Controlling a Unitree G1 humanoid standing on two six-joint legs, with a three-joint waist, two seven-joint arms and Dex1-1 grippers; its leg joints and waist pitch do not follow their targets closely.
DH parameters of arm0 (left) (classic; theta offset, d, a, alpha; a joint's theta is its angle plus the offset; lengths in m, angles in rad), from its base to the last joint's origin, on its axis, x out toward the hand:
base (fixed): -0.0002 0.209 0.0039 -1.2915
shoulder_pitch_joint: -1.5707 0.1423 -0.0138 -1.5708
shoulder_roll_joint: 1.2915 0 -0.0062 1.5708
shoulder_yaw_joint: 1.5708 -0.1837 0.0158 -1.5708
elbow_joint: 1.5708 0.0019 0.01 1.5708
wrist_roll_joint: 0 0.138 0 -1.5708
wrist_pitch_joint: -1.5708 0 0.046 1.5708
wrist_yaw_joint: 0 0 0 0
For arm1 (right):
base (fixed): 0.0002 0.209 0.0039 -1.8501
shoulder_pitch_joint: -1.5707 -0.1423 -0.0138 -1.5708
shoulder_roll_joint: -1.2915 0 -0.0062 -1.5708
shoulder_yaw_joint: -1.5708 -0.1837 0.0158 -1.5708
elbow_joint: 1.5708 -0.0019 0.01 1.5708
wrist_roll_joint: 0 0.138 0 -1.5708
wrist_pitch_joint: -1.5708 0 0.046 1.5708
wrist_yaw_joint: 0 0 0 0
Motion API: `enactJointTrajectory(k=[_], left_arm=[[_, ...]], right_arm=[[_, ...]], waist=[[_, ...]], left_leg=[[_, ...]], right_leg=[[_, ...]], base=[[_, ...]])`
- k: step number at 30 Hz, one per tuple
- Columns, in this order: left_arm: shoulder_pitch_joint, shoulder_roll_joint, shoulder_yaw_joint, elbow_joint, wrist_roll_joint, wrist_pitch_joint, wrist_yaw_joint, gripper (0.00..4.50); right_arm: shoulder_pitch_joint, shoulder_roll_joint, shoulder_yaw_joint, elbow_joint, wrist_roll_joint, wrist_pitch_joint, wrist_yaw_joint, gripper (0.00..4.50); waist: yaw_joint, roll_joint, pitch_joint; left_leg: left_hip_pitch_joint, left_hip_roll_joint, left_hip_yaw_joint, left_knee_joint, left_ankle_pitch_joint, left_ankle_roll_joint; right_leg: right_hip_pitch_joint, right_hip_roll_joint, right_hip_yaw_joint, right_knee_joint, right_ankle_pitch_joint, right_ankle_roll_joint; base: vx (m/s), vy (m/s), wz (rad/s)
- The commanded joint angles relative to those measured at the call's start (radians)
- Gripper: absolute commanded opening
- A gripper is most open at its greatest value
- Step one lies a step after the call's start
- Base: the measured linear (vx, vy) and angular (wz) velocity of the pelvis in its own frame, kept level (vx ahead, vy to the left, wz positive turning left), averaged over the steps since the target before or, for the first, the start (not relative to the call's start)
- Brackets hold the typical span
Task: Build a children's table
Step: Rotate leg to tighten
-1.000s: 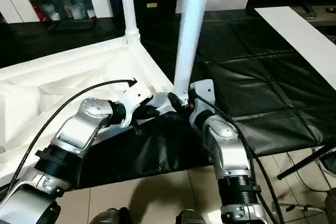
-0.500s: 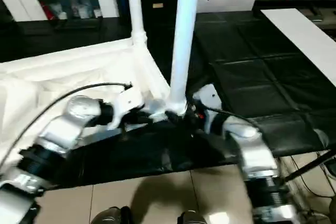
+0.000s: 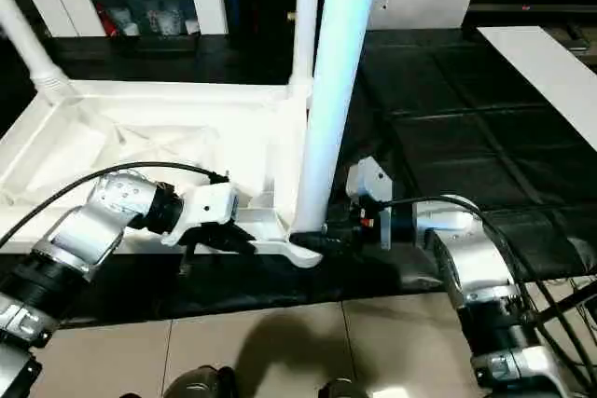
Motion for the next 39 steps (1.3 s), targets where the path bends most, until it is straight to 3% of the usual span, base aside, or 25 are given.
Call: enactJointTrajectory(k=[1, 5, 13, 14, 18, 22, 25, 27, 28, 29, 30, 31, 32, 33, 34, 35, 36, 39], left_arm=[[-0.031, 0.006, -0.022, -0.003, 0.001, -0.029, -0.030, 0.00], [-0.035, 0.007, -0.020, 0.004, -0.001, -0.035, -0.033, 0.00], [-0.034, 0.005, -0.018, 0.021, -0.011, -0.042, -0.051, 0.00], [-0.034, 0.006, -0.018, 0.022, -0.012, -0.043, -0.052, 0.00], [-0.035, 0.004, -0.014, 0.025, -0.017, -0.035, -0.051, 0.00], [-0.043, -0.040, 0.023, 0.011, -0.042, 0.064, 0.016, 0.00], [-0.049, -0.080, 0.043, -0.005, -0.046, 0.131, 0.084, 0.00], [-0.056, -0.111, 0.055, -0.009, -0.044, 0.167, 0.137, 0.00], [-0.064, -0.144, 0.067, -0.007, -0.040, 0.200, 0.192, 0.00], [-0.072, -0.173, 0.079, -0.003, -0.037, 0.227, 0.242, 0.00], [-0.087, -0.218, 0.097, 0.008, -0.032, 0.273, 0.320, 0.00], [-0.087, -0.218, 0.097, 0.008, -0.032, 0.273, 0.320, 0.00], [-0.094, -0.238, 0.106, 0.013, -0.030, 0.294, 0.354, 0.00], [-0.104, -0.270, 0.115, 0.020, -0.023, 0.324, 0.406, 0.00], [-0.113, -0.302, 0.125, 0.024, -0.014, 0.352, 0.457, 0.00], [-0.118, -0.320, 0.131, 0.025, -0.008, 0.369, 0.486, 0.00], [-0.140, -0.380, 0.157, 0.041, 0.000, 0.393, 0.584, 0.00], [-0.156, -0.422, 0.168, 0.054, 0.013, 0.402, 0.647, 0.00]], right_arm=[[-0.018, -0.012, 0.013, 0.018, 0.003, -0.004, 0.028, 3.41], [-0.026, -0.018, 0.026, 0.030, -0.003, -0.013, 0.047, 2.97], [-0.041, -0.017, 0.040, 0.060, 0.007, -0.009, 0.085, 2.40], [-0.042, -0.017, 0.042, 0.063, 0.008, -0.008, 0.087, 2.13], [-0.038, -0.014, 0.046, 0.057, 0.017, 0.006, 0.095, 2.02], [0.003, 0.026, 0.041, -0.017, 0.065, 0.093, 0.051, 1.97], [0.035, 0.080, 0.040, -0.080, 0.076, 0.163, -0.045, 1.97], [0.048, 0.119, 0.051, -0.106, 0.055, 0.199, -0.124, 1.97], [0.052, 0.161, 0.060, -0.114, 0.023, 0.218, -0.207, 1.97], [0.052, 0.201, 0.059, -0.113, 0.003, 0.234, -0.278, 1.97], [0.043, 0.264, 0.048, -0.103, -0.018, 0.256, -0.382, 1.96], [0.043, 0.264, 0.048, -0.103, -0.018, 0.256, -0.382, 1.96], [0.037, 0.291, 0.042, -0.098, -0.025, 0.266, -0.426, 1.96], [0.022, 0.334, 0.034, -0.081, -0.045, 0.273, -0.500, 1.96], [0.009, 0.380, 0.021, -0.070, -0.062, 0.289, -0.578, 1.96], [0.001, 0.408, 0.012, -0.063, -0.072, 0.300, -0.625, 1.96], [-0.040, 0.497, -0.037, -0.014, -0.094, 0.339, -0.812, 1.96], [-0.072, 0.545, -0.061, 0.031, -0.100, 0.326, -0.883, 1.96]], waist=[[-0.003, 0.000, -0.090], [-0.003, -0.002, -0.090], [-0.002, -0.002, -0.088], [-0.001, -0.002, -0.088], [0.000, -0.002, -0.089], [0.002, -0.003, -0.087], [0.006, -0.002, -0.086], [-0.001, -0.006, -0.076], [-0.002, -0.002, -0.074], [-0.012, -0.004, -0.068], [-0.020, -0.005, -0.068], [-0.020, -0.005, -0.068], [-0.027, -0.009, -0.068], [-0.031, -0.009, -0.068], [-0.046, -0.008, -0.067], [-0.049, -0.009, -0.071], [-0.051, -0.003, -0.072], [-0.065, -0.001, -0.072]], left_leg=[[0.050, 0.047, -0.024, -0.069, -0.270, 0.018], [0.048, 0.047, -0.023, -0.067, -0.252, 0.030], [0.049, 0.046, -0.022, -0.067, -0.253, 0.034], [0.049, 0.047, -0.023, -0.068, -0.253, 0.033], [0.049, 0.048, -0.023, -0.068, -0.249, 0.034], [0.048, 0.048, -0.020, -0.068, -0.238, 0.042], [0.051, 0.048, -0.023, -0.070, -0.251, 0.031], [0.052, 0.044, -0.026, -0.075, -0.313, 0.006], [0.052, 0.044, -0.027, -0.077, -0.318, -0.007], [0.053, 0.043, -0.029, -0.081, -0.354, -0.028], [0.056, 0.040, -0.035, -0.082, -0.385, -0.046], [0.056, 0.040, -0.035, -0.082, -0.385, -0.046], [0.058, 0.036, -0.041, -0.082, -0.411, -0.059], [0.057, 0.036, -0.042, -0.084, -0.410, -0.058], [0.048, 0.031, -0.044, -0.090, -0.414, -0.060], [0.048, 0.029, -0.048, -0.089, -0.416, -0.054], [0.049, 0.029, -0.047, -0.090, -0.415, -0.051], [0.056, 0.025, -0.044, -0.085, -0.433, -0.045]], right_leg=[[0.030, -0.070, 0.026, -0.074, -0.209, -0.236], [0.030, -0.069, 0.025, -0.070, -0.176, -0.247], [0.028, -0.069, 0.025, -0.073, -0.202, -0.244], [0.029, -0.069, 0.025, -0.072, -0.199, -0.244], [0.028, -0.069, 0.025, -0.071, -0.188, -0.246], [0.028, -0.068, 0.026, -0.070, -0.178, -0.252], [0.025, -0.070, 0.026, -0.073, -0.215, -0.242], [0.021, -0.073, 0.027, -0.086, -0.333, -0.213], [0.019, -0.072, 0.028, -0.084, -0.350, -0.204], [0.013, -0.071, 0.028, -0.088, -0.406, -0.192], [0.015, -0.074, 0.025, -0.093, -0.461, -0.173], [0.015, -0.074, 0.025, -0.093, -0.461, -0.173], [0.014, -0.076, 0.024, -0.099, -0.511, -0.147], [0.015, -0.076, 0.023, -0.100, -0.508, -0.142], [0.019, -0.072, 0.020, -0.098, -0.487, -0.137], [0.020, -0.073, 0.017, -0.100, -0.480, -0.130], [0.017, -0.073, 0.018, -0.100, -0.468, -0.130], [0.007, -0.072, 0.020, -0.108, -0.442, -0.142]], base=[[0.000, 0.000, 0.00], [0.000, 0.000, 0.00], [0.000, 0.000, 0.00], [0.000, 0.000, 0.00], [0.000, 0.000, 0.00], [0.000, 0.000, 0.00], [0.000, 0.000, 0.00], [0.000, 0.000, 0.00], [0.000, 0.000, 0.00], [0.000, 0.000, 0.00], [0.000, 0.000, 0.00], [0.000, 0.000, 0.00], [0.000, 0.000, 0.00], [0.000, 0.000, 0.00], [0.000, 0.000, 0.00], [0.000, 0.000, 0.00], [0.000, 0.000, 0.00], [0.000, 0.000, 0.00]])
